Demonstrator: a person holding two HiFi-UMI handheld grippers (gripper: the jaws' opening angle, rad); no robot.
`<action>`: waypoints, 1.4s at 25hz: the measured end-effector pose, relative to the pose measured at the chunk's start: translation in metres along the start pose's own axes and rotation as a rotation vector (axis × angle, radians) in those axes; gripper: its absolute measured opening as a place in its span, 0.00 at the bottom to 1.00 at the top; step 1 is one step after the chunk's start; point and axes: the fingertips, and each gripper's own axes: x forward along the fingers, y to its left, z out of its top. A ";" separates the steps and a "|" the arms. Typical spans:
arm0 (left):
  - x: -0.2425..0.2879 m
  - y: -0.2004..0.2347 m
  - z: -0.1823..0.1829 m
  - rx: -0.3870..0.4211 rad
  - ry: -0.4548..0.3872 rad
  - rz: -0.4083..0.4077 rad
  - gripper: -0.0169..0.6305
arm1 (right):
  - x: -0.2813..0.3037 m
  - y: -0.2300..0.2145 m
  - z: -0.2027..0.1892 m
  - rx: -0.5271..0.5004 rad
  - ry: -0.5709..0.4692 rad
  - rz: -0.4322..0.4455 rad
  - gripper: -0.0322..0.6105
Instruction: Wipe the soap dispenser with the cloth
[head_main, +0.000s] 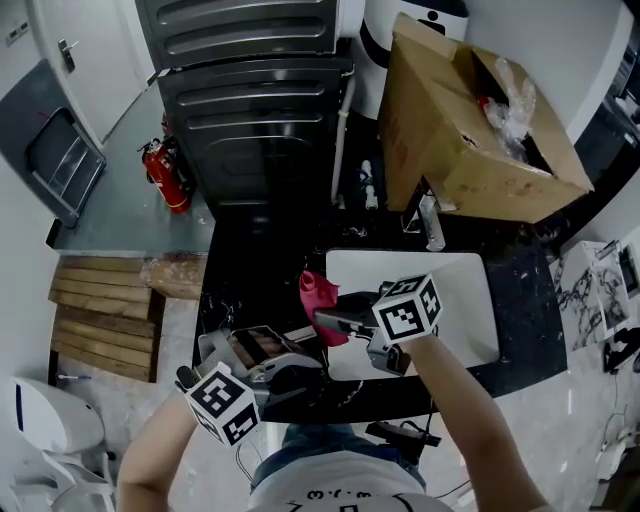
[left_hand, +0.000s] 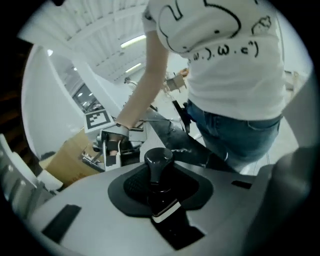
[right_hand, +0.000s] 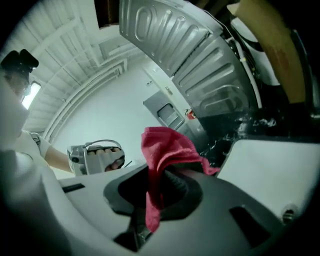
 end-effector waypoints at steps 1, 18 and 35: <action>0.002 -0.001 -0.003 0.046 0.032 0.001 0.19 | -0.005 0.005 0.005 -0.026 -0.016 -0.002 0.14; 0.012 -0.027 -0.001 0.242 0.104 0.032 0.19 | 0.037 0.014 -0.027 -0.383 0.526 -0.093 0.14; 0.011 -0.032 -0.004 0.293 0.138 -0.007 0.19 | 0.049 0.065 -0.036 -0.403 0.691 0.185 0.13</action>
